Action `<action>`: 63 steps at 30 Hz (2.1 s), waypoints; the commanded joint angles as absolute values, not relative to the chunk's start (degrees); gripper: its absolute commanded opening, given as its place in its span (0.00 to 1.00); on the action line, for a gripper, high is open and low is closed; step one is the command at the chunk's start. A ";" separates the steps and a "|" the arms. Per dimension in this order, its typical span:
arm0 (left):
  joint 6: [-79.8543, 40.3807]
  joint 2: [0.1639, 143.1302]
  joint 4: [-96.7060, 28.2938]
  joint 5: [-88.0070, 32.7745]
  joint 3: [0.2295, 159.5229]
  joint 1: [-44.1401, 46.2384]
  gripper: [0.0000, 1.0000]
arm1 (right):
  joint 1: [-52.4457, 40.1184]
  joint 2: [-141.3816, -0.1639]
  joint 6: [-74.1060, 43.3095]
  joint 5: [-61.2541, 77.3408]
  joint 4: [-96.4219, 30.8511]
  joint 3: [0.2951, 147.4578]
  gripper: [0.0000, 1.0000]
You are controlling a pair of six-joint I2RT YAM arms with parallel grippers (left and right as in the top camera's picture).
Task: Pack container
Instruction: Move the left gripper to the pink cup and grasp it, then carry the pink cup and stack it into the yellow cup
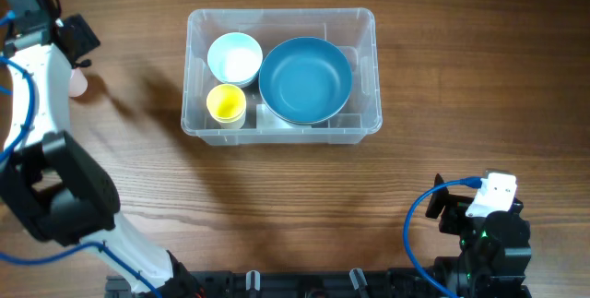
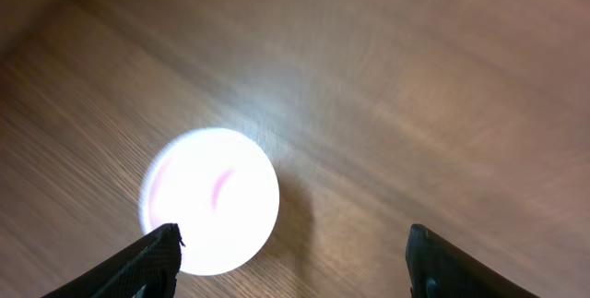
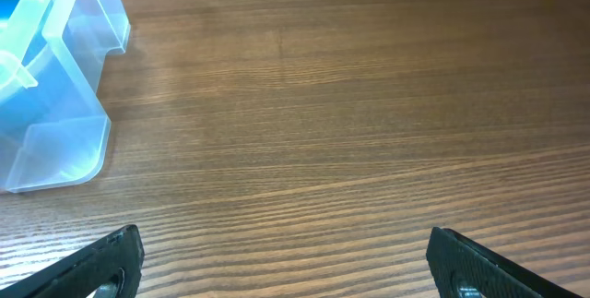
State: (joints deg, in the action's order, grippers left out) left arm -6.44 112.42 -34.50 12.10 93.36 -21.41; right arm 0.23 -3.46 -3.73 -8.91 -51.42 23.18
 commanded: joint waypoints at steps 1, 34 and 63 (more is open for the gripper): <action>-5.06 117.10 -35.18 11.38 93.21 -22.35 0.79 | -0.14 -3.42 -3.16 -9.63 -51.33 23.62 1.00; -7.31 96.44 -37.80 11.33 93.34 -10.61 0.04 | -0.14 -3.42 -3.14 -9.61 -51.31 23.62 1.00; -21.93 91.61 -66.65 7.55 89.14 26.74 0.04 | -0.14 -3.42 -3.14 -9.61 -51.31 23.62 1.00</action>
